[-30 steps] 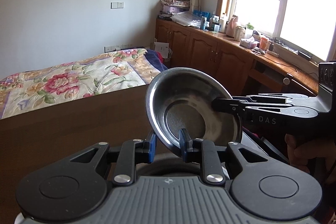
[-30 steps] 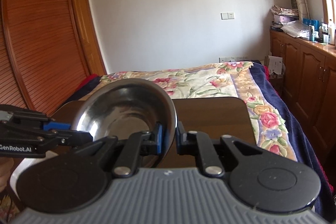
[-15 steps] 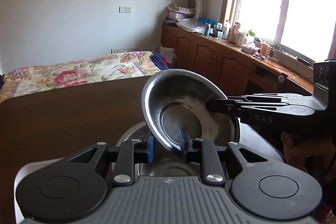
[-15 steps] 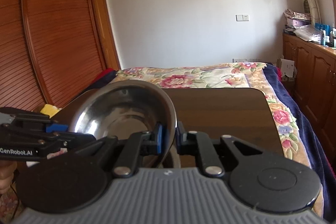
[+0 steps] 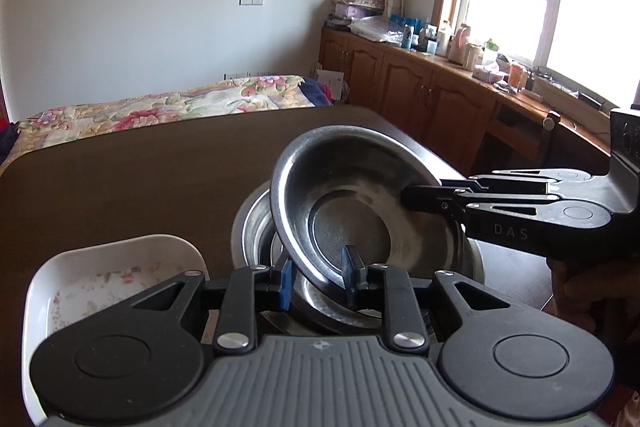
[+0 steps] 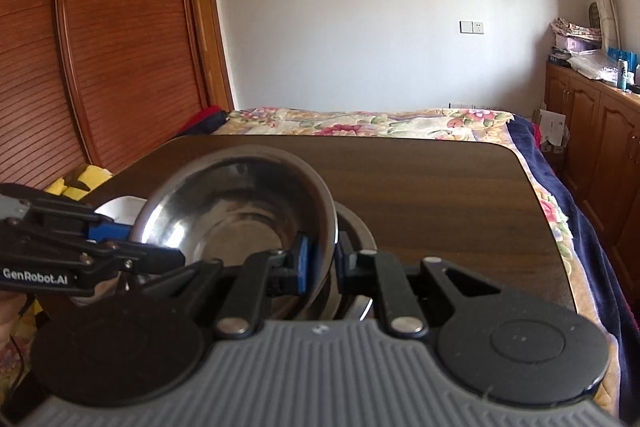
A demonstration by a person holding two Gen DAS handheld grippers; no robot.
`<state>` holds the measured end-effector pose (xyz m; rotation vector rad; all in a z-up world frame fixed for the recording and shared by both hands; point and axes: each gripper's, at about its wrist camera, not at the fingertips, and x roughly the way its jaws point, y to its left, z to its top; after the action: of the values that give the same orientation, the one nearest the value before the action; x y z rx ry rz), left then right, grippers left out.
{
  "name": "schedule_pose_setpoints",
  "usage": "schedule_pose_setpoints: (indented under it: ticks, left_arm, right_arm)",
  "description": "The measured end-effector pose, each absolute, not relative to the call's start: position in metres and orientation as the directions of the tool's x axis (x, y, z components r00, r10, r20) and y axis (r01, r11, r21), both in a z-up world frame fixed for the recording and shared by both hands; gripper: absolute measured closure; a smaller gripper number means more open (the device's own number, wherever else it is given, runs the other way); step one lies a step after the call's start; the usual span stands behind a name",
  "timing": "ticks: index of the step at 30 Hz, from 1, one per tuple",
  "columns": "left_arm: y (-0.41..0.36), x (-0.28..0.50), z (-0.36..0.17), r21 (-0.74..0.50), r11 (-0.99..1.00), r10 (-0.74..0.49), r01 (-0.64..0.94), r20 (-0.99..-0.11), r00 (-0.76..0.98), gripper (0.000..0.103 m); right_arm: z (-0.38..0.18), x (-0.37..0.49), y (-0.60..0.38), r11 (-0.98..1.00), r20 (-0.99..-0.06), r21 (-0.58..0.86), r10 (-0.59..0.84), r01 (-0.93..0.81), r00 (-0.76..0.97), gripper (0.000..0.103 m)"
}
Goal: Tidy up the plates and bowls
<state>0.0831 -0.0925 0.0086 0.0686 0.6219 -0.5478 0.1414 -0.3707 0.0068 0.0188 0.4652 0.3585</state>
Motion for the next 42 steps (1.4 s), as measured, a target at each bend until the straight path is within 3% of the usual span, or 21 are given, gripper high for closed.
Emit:
schedule_pose_setpoints:
  ticks: [15,20,26,28,36,40,42]
  left_arm:
    - [-0.094,0.084,0.0,-0.103,0.863,-0.458,0.494,-0.571,0.681,0.058]
    - [-0.094,0.081,-0.001,-0.102,0.863,-0.461,0.495,-0.558,0.69,0.039]
    - [-0.094,0.077,0.003,-0.101,0.867,-0.46,0.487,-0.538,0.707,0.029]
    - [-0.092,0.075,0.005,-0.101,0.872,-0.456,0.479,-0.522,0.721,0.027]
    - [-0.079,0.057,0.001,-0.062,0.904,-0.409,0.422,-0.405,0.817,0.013]
    - [-0.073,0.056,-0.006,-0.051,0.917,-0.385,0.396,-0.376,0.843,0.008]
    - [-0.07,0.057,-0.009,-0.054,0.922,-0.376,0.383,-0.361,0.854,0.004]
  right_arm:
    - [-0.002,0.137,-0.355,0.945,-0.449,0.007,0.294,-0.326,0.843,0.084]
    - [-0.002,0.135,-0.353,0.944,-0.442,-0.008,0.293,-0.331,0.848,0.083]
    - [-0.001,0.132,-0.353,0.944,-0.42,-0.008,0.297,-0.331,0.857,0.075]
    - [-0.001,0.128,-0.353,0.945,-0.404,-0.004,0.297,-0.326,0.865,0.071]
    - [-0.005,0.113,-0.356,0.958,-0.307,0.01,0.276,-0.287,0.911,0.042]
    - [-0.01,0.115,-0.36,0.967,-0.283,0.033,0.253,-0.254,0.925,0.037]
    - [-0.014,0.116,-0.361,0.969,-0.279,0.038,0.243,-0.242,0.929,0.028]
